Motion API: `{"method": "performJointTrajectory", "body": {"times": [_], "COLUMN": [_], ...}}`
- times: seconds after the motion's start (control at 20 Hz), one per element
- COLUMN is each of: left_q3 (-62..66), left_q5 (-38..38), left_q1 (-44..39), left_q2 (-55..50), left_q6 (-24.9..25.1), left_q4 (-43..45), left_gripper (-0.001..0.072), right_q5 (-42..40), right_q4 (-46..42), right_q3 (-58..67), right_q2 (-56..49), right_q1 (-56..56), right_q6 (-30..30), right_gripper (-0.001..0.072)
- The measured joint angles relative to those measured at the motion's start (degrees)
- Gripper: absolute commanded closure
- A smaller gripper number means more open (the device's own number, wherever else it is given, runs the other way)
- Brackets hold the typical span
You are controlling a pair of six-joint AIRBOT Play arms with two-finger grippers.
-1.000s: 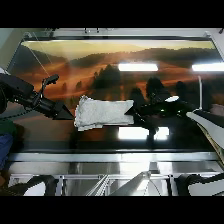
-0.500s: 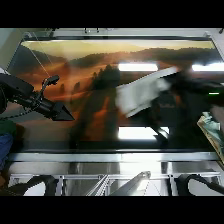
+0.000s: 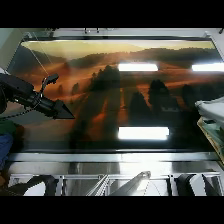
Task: Fold the shirts.
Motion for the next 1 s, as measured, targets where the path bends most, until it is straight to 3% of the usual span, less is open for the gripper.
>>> {"method": "performJointTrajectory", "body": {"times": [0.35, 0.4, 0.45, 0.5, 0.7, 0.8, 0.85, 0.9, 0.95, 1.0], "left_q3": [0.0, 0.0, 0.0, 0.0, 0.0, 0.0, 0.0, 0.0, 0.0, 0.1], "left_q5": [0.4, 0.4, 0.4, 0.4, 0.3, 0.2, 0.0, -0.3, -0.6, -0.9], "left_q1": [0.0, 0.0, 0.0, 0.0, -0.1, -0.1, -0.1, -0.1, -0.1, -0.1], "left_q2": [0.0, 0.0, 0.0, 0.0, 0.0, 0.0, 0.0, 0.0, 0.0, 0.0], "left_q6": [0.4, 0.4, 0.4, 0.4, 0.4, 0.4, 0.4, 0.4, 0.3, 0.3], "left_q4": [0.0, 0.0, 0.0, 0.0, 0.0, 0.0, 0.0, 0.0, 0.0, 0.0], "left_gripper": [0.0692, 0.0692, 0.0692, 0.0692, 0.0692, 0.0692, 0.0692, 0.0692, 0.0693, 0.0693], "right_q5": [0.4, 0.3, 0.4, 0.7, 3.1, 4.8, 5.9, 7.0, 7.8, 8.2], "right_q4": [-27.6, -29.6, -30.9, -32.2, -33.3, -29.6, -26.5, -22.9, -18.6, -13.1], "right_q3": [0.0, 0.0, 0.0, 0.0, 0.0, 0.0, 0.0, 0.0, 0.0, 0.0], "right_q2": [-7.2, -7.7, -8.0, -8.3, -8.6, -8.3, -8.0, -7.7, -7.4, -7.1], "right_q1": [-1.3, -1.3, -1.4, -1.4, -1.4, -0.8, -0.2, 1.0, 2.7, 5.3], "right_q6": [9.2, 10.1, 10.9, 11.3, 12.2, 11.5, 10.7, 9.4, 8.0, 6.8], "right_gripper": [0.0683, 0.0522, 0.0186, 0.0011, 0.0011, 0.0013, 0.0109, 0.0501, 0.0684, 0.0695]}}
